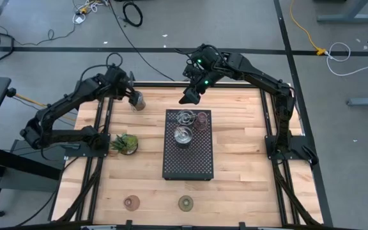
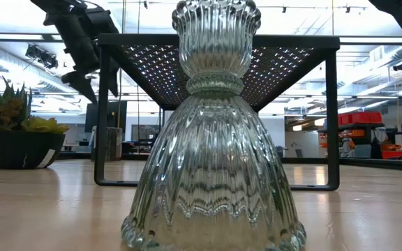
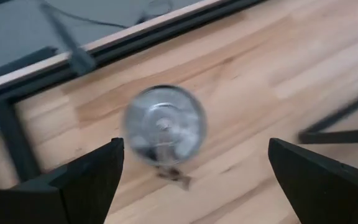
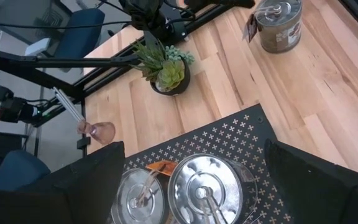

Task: Pick & Place candle stick holders
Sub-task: Put the silver scented candle on the shelf aligned with the silver scented candle

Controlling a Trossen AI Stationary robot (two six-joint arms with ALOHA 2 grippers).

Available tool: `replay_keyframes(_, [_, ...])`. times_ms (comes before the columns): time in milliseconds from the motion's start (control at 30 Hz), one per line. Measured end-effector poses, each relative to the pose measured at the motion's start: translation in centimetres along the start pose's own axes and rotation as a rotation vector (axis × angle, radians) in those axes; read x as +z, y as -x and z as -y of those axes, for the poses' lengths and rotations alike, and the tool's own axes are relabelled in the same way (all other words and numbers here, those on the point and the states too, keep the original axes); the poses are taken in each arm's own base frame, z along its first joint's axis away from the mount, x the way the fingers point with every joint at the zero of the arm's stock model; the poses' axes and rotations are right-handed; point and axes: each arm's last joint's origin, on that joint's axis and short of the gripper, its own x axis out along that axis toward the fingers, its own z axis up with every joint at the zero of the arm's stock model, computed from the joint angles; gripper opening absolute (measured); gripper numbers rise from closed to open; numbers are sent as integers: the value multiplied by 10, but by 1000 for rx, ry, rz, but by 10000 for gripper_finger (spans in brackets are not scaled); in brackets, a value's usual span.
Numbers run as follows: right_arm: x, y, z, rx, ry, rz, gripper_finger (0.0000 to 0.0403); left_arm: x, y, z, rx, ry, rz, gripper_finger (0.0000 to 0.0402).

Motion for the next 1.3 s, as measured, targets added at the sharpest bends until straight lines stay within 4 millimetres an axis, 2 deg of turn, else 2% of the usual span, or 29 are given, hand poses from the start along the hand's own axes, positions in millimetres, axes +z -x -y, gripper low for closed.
replay_keyframes(200, [0,0,-1,1,3,-1,382,0,-1,7,-39,-86,12,399])
replay_keyframes(367, [0,0,0,0,3,0,382,1,-1,7,-29,-73,13,399])
replay_keyframes(467, [0,0,0,1,4,0,382,2,-4,6,17,-4,15,399])
replay_keyframes(633, [0,0,0,1,5,3,382,5,-19,3,48,17,-22,399])
replay_keyframes(867, [0,-1,-1,3,5,4,382,3,-52,-3,109,-18,-167,399])
replay_keyframes(1300, [0,-1,-2,5,6,1,382,3,-75,-2,109,-35,-225,399])
